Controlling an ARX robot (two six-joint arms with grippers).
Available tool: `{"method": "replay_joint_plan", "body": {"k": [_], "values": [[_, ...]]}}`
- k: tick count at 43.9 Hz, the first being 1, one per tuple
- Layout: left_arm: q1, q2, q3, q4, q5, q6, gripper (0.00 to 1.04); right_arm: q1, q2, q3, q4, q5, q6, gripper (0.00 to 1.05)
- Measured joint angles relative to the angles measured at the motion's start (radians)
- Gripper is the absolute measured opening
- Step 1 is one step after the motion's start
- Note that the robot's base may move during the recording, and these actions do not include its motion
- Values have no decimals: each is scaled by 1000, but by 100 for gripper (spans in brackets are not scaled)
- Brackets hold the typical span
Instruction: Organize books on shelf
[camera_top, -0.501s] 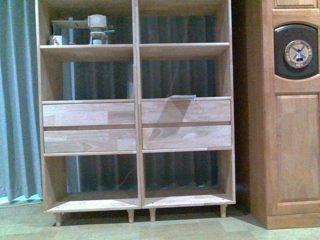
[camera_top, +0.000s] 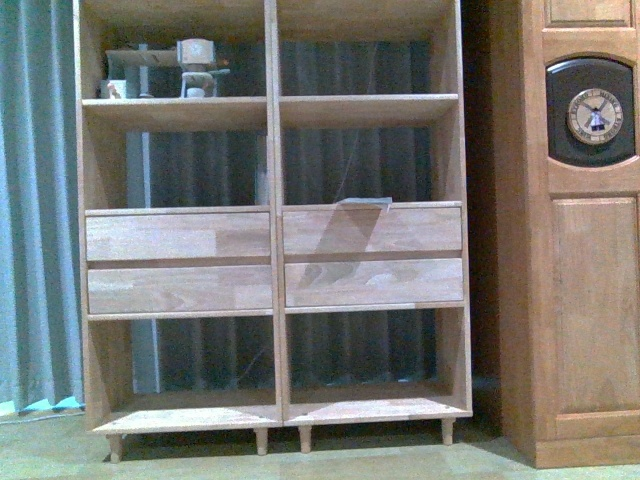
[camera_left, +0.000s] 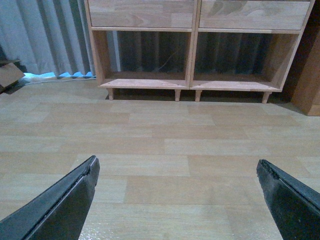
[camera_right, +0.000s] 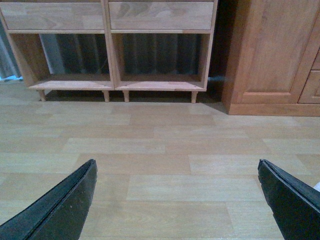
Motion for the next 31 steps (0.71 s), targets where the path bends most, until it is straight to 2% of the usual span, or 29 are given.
{"method": "replay_joint_plan", "body": {"k": [31], "values": [[0, 0, 0, 0, 0, 0, 97, 0, 0, 0, 0, 0, 0, 98]]}}
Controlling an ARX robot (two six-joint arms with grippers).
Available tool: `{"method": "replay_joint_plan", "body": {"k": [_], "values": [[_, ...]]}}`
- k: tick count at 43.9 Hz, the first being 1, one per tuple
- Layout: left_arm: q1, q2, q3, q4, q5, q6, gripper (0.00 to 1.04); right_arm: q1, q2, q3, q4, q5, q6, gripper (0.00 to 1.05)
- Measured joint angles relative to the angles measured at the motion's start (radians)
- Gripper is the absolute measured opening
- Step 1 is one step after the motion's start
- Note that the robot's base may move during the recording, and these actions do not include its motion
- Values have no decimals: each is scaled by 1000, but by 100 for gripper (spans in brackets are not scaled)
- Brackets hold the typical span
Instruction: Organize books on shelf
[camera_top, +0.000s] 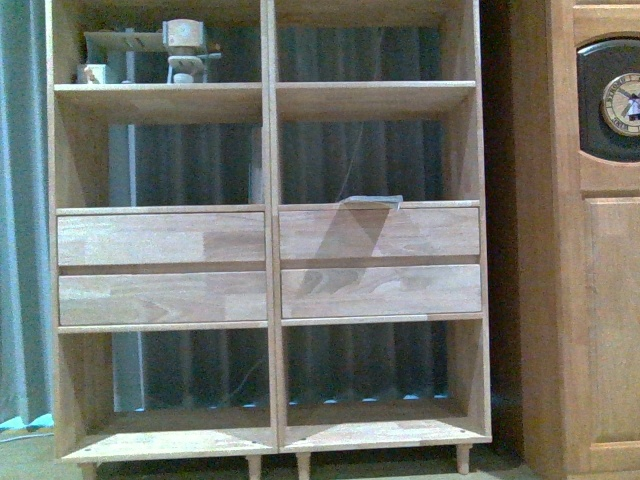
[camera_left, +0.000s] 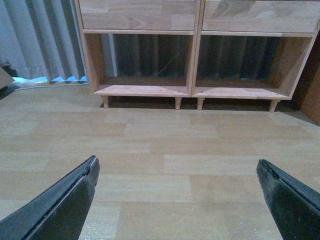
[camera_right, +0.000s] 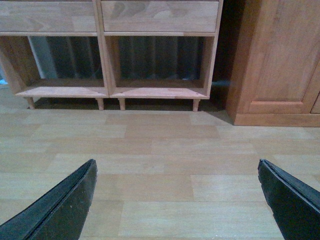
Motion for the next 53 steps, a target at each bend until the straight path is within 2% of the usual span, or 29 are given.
{"method": "replay_joint_plan", "body": {"k": [53], "values": [[0, 0, 0, 0, 0, 0, 97, 0, 0, 0, 0, 0, 0, 98]]}}
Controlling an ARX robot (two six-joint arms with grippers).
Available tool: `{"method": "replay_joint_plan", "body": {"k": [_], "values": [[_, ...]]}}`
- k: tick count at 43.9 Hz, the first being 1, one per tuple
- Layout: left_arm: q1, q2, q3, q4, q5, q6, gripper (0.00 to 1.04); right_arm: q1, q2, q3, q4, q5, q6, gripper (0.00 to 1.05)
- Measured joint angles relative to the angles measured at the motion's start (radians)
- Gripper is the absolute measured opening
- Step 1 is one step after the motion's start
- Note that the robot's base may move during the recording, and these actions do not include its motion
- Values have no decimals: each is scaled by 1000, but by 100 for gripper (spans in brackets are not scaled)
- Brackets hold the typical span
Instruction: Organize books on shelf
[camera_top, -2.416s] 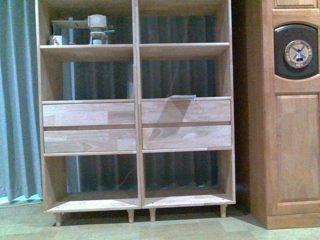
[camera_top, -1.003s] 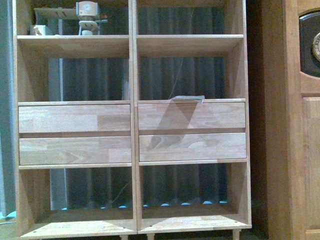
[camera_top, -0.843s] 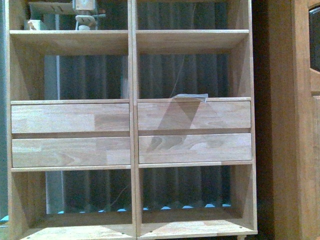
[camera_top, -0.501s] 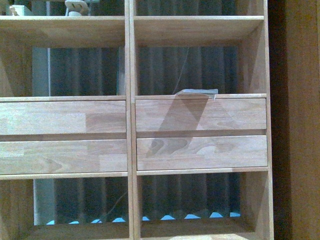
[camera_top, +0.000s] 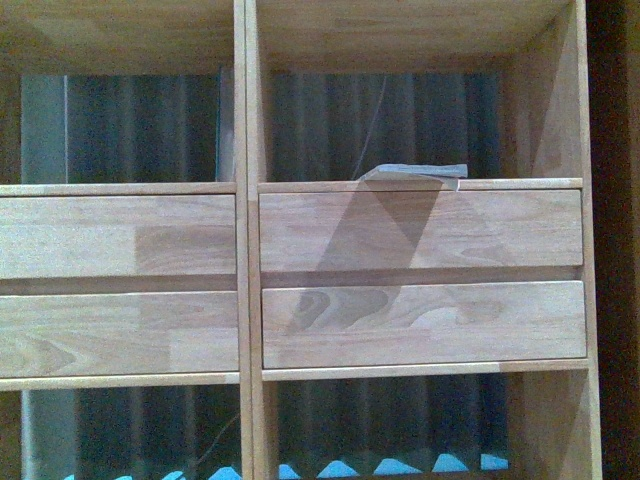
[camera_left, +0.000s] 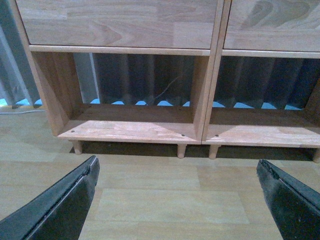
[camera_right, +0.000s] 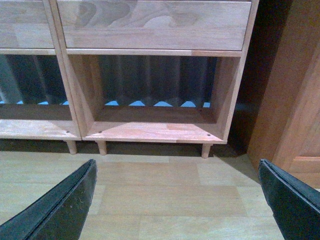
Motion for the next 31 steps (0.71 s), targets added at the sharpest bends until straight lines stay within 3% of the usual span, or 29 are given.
{"method": "replay_joint_plan", "body": {"k": [31], "values": [[0, 1, 0, 0, 0, 0, 97, 0, 0, 0, 0, 0, 0, 98]]}}
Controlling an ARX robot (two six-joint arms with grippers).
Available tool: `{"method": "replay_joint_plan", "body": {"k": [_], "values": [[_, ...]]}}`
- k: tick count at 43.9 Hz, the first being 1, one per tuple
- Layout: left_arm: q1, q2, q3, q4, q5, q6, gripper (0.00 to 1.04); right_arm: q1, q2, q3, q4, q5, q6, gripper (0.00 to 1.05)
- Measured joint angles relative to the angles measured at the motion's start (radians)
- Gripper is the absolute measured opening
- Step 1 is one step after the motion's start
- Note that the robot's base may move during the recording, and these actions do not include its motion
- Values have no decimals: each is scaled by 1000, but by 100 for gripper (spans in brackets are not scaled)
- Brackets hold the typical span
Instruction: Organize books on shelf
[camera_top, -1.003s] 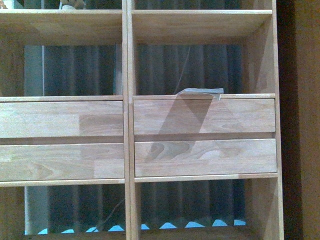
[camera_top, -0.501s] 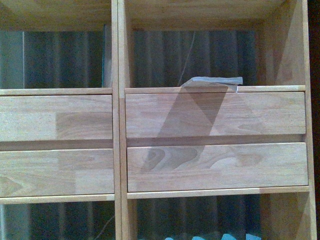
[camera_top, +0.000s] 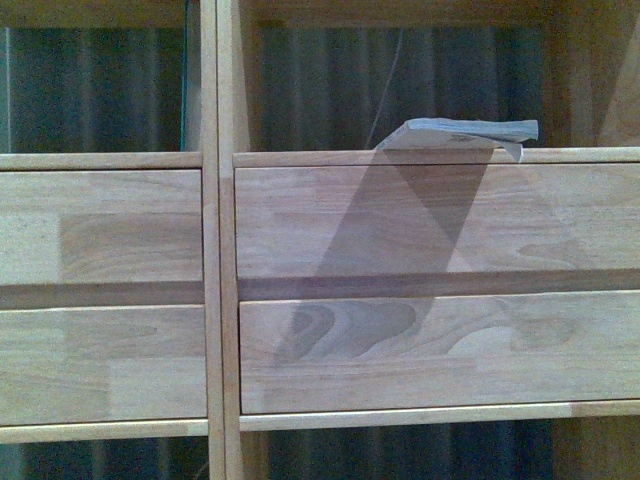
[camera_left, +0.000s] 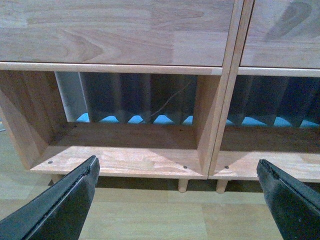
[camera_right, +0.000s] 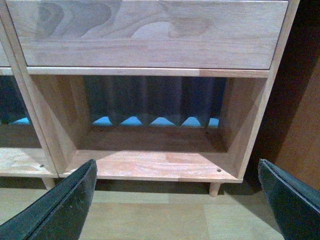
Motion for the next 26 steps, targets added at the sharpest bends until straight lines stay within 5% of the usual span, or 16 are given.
{"method": "replay_joint_plan", "body": {"k": [26], "values": [[0, 0, 0, 0, 0, 0, 97, 0, 0, 0, 0, 0, 0, 98]]}}
